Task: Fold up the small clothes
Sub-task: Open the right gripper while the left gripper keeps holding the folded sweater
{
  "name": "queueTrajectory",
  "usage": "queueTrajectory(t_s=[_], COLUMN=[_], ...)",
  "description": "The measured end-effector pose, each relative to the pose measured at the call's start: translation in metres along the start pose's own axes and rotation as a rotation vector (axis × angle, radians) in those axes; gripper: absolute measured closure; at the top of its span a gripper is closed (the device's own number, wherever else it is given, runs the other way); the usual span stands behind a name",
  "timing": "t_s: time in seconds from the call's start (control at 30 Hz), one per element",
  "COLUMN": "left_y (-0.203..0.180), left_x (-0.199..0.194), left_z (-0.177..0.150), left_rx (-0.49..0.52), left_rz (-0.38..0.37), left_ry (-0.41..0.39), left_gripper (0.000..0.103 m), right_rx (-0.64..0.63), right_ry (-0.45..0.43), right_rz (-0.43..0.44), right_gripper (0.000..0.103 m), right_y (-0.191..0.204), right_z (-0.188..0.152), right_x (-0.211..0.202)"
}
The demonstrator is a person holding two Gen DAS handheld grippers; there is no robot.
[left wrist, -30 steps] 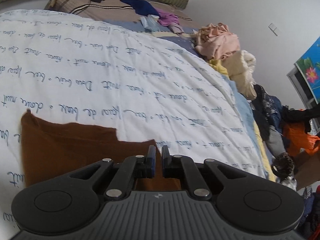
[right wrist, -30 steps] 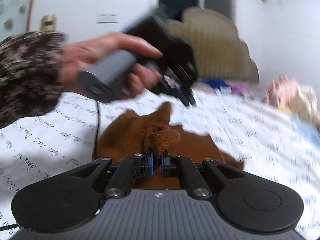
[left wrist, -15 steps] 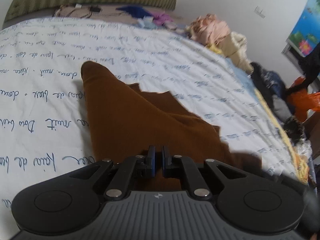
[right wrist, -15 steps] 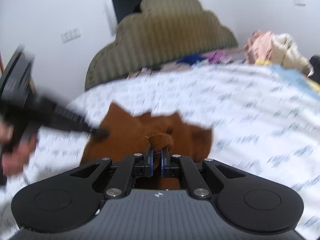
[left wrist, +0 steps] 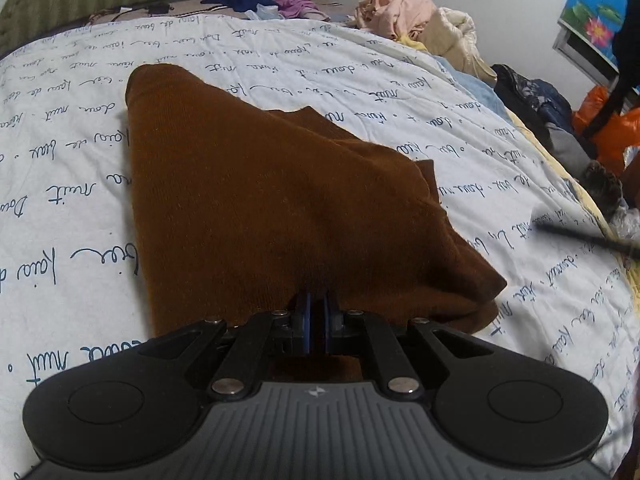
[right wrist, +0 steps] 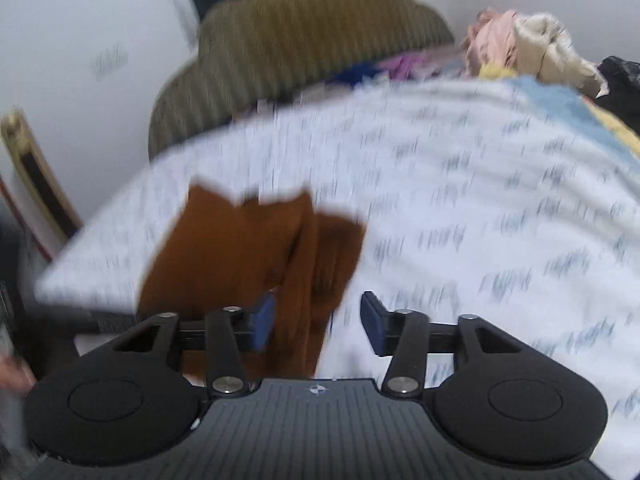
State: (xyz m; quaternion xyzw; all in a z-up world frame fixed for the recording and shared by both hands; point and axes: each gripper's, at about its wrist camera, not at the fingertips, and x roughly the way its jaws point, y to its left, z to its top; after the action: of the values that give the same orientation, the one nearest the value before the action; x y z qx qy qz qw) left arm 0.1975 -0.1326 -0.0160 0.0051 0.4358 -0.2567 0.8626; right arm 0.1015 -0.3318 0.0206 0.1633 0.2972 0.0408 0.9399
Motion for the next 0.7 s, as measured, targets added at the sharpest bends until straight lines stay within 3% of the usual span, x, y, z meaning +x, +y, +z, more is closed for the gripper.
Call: queueTrajectory(t_s=[0.13, 0.3, 0.5, 0.7], left_y=[-0.001, -0.006, -0.006, 0.004], left_x=[0.0, 0.003, 0.002, 0.002], left_z=[0.006, 0.007, 0.003, 0.0], left_rx=[-0.008, -0.008, -0.026, -0.05], left_rz=[0.006, 0.036, 0.034, -0.009], left_ry=[0.027, 0.044, 0.051, 0.057], left_gripper=[0.097, 0.097, 0.096, 0.097], right_rx=[0.058, 0.08, 0.022, -0.016], right_ry=[0.033, 0.281, 0.479, 0.57], right_rz=[0.18, 0.401, 0.424, 0.535], right_gripper=[0.052, 0.052, 0.052, 0.048], right_y=[-0.016, -0.01, -0.003, 0.006], right_z=[0.06, 0.107, 0.107, 0.088], right_x=[0.039, 0.155, 0.245, 0.244])
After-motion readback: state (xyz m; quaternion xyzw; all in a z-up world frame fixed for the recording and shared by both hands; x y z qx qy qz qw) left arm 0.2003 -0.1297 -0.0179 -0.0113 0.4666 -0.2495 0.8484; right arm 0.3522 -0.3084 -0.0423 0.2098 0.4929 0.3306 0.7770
